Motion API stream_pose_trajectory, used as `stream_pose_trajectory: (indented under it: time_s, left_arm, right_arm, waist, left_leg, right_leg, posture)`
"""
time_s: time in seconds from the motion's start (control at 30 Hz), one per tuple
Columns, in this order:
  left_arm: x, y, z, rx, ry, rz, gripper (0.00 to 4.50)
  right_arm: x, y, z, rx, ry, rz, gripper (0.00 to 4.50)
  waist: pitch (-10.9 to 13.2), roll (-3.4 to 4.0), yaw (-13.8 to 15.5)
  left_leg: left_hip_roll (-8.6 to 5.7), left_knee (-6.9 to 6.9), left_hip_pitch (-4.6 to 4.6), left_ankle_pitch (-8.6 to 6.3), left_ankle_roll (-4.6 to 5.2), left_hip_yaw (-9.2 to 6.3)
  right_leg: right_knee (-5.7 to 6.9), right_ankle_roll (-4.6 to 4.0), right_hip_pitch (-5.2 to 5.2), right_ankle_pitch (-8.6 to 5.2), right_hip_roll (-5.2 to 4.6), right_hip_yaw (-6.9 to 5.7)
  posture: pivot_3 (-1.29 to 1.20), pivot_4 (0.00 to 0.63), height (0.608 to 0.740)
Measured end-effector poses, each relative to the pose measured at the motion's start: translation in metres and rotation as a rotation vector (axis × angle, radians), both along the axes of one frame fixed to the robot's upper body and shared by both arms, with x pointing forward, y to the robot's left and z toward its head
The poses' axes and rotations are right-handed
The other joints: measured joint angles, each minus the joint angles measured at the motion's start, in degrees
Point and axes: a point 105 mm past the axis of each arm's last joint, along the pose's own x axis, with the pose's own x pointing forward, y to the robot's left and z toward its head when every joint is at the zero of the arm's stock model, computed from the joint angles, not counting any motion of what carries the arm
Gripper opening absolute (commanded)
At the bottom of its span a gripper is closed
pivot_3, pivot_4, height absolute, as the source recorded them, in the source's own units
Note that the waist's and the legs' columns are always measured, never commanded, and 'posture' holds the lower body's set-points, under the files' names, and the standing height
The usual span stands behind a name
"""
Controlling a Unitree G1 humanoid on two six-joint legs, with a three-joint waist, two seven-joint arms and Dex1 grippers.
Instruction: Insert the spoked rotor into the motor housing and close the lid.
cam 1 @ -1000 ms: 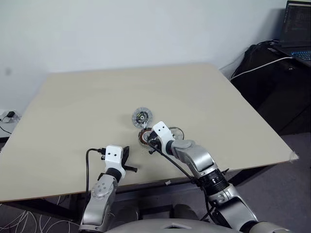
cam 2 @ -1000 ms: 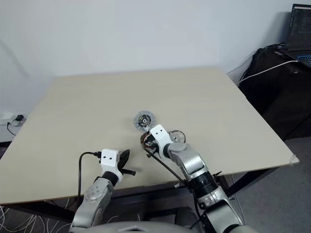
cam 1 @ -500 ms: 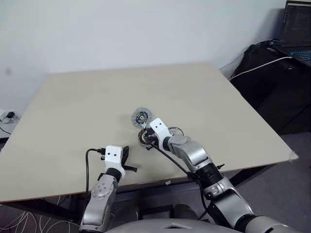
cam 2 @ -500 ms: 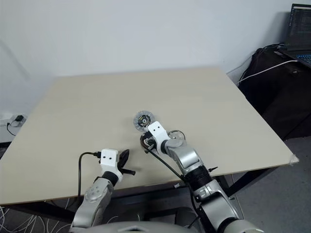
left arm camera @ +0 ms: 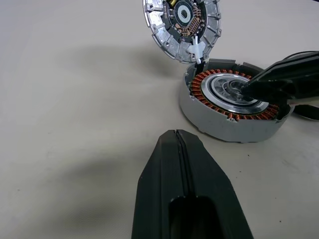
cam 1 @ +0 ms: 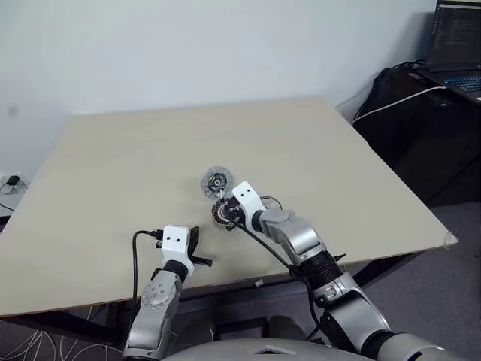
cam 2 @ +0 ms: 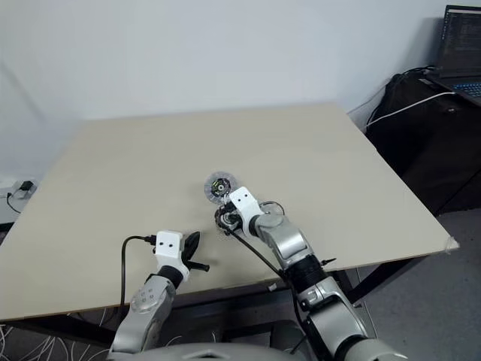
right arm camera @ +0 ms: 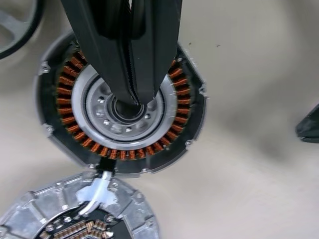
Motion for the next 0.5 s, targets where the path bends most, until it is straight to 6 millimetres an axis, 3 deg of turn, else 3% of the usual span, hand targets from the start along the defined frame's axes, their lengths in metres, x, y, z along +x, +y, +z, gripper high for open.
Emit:
stream_pose_trajectory:
  time_s: [0.5]
  left_arm:
    - [0.0001, -0.0005, 0.0002, -0.003, 0.000, -0.003, 0.00]
  right_arm:
    - [0.0069, -0.0017, 0.0006, 0.011, -0.011, -0.012, 0.03]
  waist:
    - [0.0, 0.02, -0.2]
  left_leg:
    - [0.00, -0.11, 0.01, 0.00, -0.01, -0.01]
  right_leg:
    - [0.00, -0.06, -0.05, -0.01, 0.00, 0.01]
  posture:
    - [0.00, 0.000, 0.740]
